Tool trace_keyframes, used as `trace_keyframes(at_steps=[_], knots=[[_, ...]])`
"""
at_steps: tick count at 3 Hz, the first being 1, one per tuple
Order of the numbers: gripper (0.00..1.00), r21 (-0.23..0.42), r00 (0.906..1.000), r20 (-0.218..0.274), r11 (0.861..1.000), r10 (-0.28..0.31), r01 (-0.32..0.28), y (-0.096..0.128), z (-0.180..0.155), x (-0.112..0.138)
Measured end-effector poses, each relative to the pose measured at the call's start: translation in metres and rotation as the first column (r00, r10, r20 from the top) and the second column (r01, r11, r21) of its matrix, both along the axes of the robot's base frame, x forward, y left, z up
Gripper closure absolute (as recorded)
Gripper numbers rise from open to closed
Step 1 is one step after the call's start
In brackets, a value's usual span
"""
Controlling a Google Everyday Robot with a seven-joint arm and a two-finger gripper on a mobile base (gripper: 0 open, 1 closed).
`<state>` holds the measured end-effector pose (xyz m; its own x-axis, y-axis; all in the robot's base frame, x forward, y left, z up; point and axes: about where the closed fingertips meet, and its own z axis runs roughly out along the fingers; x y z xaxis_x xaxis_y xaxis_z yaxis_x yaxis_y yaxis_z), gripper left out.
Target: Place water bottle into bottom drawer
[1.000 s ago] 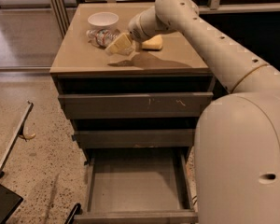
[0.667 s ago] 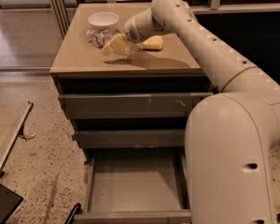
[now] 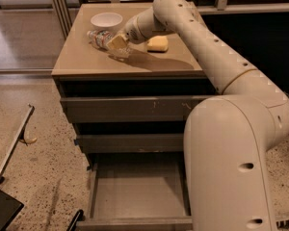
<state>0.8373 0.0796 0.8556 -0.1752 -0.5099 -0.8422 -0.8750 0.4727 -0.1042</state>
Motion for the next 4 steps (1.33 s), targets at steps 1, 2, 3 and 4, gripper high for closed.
trace_keyframes(at_steps=[1, 2, 3, 4], knots=[[0.74, -0.014, 0.9999, -0.008, 1.000, 0.015, -0.015, 0.002, -0.001, -0.001], [0.97, -0.043, 0.9986, -0.025, 0.998, 0.047, -0.049, 0.004, -0.004, -0.005], [1.00, -0.081, 0.9941, -0.047, 0.992, 0.097, -0.101, 0.007, -0.008, -0.012], [1.00, -0.111, 0.9913, -0.061, 0.986, 0.117, -0.123, -0.002, -0.007, -0.023]])
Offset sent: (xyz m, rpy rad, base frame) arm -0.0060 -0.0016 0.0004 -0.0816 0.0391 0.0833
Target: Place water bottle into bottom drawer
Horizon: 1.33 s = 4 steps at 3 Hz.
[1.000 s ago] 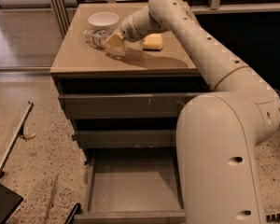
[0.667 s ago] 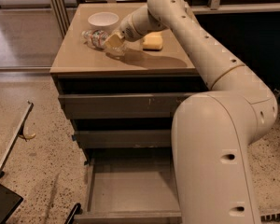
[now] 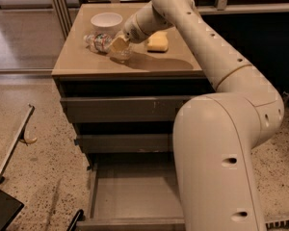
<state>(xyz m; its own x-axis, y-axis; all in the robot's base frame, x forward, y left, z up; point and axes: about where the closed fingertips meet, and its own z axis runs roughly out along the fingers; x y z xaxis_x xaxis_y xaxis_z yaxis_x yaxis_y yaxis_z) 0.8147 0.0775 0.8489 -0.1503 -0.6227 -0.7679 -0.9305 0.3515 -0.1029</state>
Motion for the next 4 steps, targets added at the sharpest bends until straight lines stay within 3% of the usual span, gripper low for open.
trace_keyframes(at_steps=[2, 3, 4], knots=[[1.00, 0.013, 0.9972, 0.066, 0.999, -0.035, 0.034, -0.045, 0.038, -0.045], [1.00, 0.062, 0.9960, 0.082, 0.998, -0.036, 0.031, -0.066, 0.046, -0.086], [1.00, 0.124, 0.9983, 0.059, 0.992, -0.006, -0.001, -0.094, 0.036, -0.134]])
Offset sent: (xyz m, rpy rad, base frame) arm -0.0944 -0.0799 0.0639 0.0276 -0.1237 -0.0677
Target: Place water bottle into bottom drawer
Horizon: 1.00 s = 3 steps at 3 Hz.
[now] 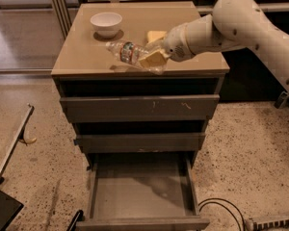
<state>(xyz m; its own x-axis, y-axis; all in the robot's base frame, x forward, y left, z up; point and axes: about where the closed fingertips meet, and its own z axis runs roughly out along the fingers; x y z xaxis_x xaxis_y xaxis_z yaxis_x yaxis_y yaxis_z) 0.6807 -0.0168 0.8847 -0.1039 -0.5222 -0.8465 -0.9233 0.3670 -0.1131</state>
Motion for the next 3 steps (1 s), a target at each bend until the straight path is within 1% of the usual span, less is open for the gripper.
trace_keyframes(at_steps=[1, 2, 3], knots=[[1.00, 0.060, 0.9975, -0.037, 0.996, 0.061, -0.059, -0.031, -0.022, -0.046], [1.00, 0.114, 0.9810, -0.108, 0.982, 0.161, -0.149, -0.053, -0.058, -0.091], [1.00, 0.130, 0.9314, -0.259, 0.965, 0.256, -0.229, -0.060, -0.114, -0.123]])
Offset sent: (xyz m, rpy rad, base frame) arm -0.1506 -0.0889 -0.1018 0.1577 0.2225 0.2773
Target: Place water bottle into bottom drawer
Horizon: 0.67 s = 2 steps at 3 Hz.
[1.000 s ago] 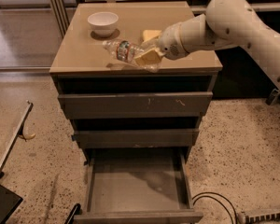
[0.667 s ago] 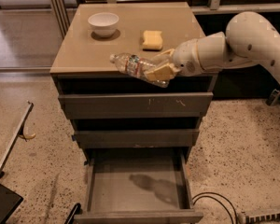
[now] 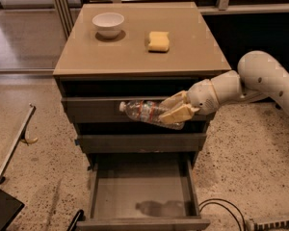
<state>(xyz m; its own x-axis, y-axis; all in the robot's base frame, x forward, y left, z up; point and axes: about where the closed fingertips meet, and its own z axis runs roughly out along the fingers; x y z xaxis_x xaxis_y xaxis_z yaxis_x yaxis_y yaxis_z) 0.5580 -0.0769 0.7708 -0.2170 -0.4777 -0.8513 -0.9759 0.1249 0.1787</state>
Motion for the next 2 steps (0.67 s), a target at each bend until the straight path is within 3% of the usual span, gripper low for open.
trace_keyframes(at_steps=[1, 2], knots=[[1.00, -0.026, 0.9817, -0.185, 0.998, 0.047, -0.052, 0.004, -0.071, -0.021], [1.00, -0.060, 0.9283, -0.372, 0.998, 0.007, -0.031, 0.018, -0.163, -0.052]])
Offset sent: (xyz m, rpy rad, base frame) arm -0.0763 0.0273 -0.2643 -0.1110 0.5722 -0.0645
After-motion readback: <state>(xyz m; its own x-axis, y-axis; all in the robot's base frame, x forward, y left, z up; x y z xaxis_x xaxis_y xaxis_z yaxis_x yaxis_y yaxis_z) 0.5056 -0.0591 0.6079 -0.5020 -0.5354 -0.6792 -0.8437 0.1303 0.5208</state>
